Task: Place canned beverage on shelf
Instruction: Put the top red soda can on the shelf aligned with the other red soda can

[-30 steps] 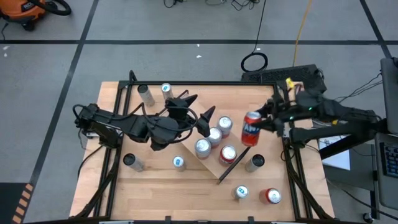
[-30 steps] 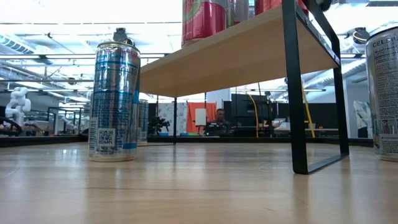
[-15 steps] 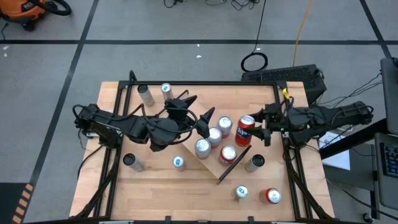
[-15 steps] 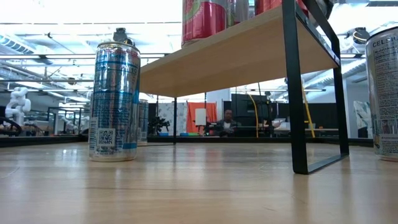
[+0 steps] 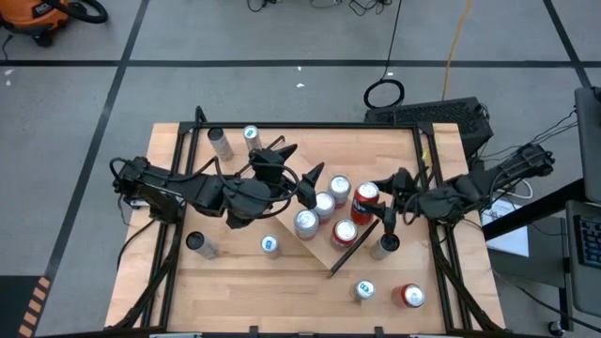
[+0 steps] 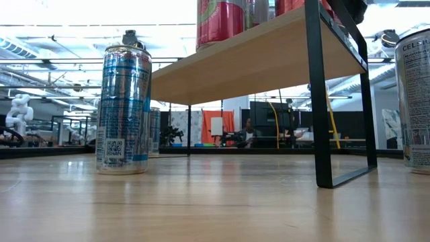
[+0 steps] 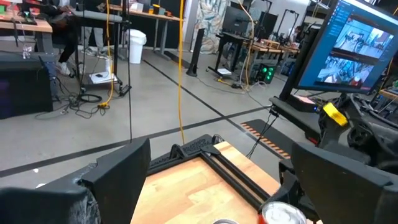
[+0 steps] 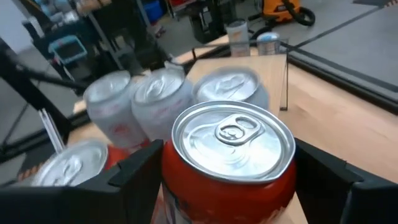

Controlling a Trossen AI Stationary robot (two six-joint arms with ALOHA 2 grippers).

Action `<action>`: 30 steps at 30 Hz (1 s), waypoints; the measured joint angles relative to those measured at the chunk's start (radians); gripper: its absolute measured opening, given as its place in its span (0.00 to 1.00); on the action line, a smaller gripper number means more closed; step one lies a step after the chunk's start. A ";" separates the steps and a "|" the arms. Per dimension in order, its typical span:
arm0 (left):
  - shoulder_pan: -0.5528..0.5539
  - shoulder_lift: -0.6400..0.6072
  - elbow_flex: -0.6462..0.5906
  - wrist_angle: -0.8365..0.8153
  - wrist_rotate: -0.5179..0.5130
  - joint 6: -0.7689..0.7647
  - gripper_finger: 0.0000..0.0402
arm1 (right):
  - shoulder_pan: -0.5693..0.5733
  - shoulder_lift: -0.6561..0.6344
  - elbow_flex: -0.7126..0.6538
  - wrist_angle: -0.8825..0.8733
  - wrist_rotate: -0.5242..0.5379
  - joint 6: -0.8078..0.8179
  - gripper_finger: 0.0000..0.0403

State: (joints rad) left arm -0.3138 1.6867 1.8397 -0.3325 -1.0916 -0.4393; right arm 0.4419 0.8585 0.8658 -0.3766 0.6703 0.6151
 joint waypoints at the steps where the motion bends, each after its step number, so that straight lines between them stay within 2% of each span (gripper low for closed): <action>1: 0.000 0.000 0.000 0.000 0.000 0.000 0.97 | 0.009 0.011 0.000 0.000 0.005 0.001 0.69; 7: 0.000 0.000 0.000 -0.001 0.000 0.000 0.97 | 0.033 0.064 0.000 0.006 0.018 0.013 0.69; 15: -0.010 0.000 0.000 -0.001 0.001 0.001 0.97 | 0.046 0.078 0.000 -0.016 0.113 0.044 0.69; 30: -0.021 0.001 -0.001 0.000 0.001 0.003 0.97 | 0.066 0.131 0.001 0.000 0.120 0.053 0.69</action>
State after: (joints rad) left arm -0.3347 1.6875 1.8389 -0.3328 -1.0904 -0.4366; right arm 0.5075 0.9899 0.8672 -0.3769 0.7902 0.6685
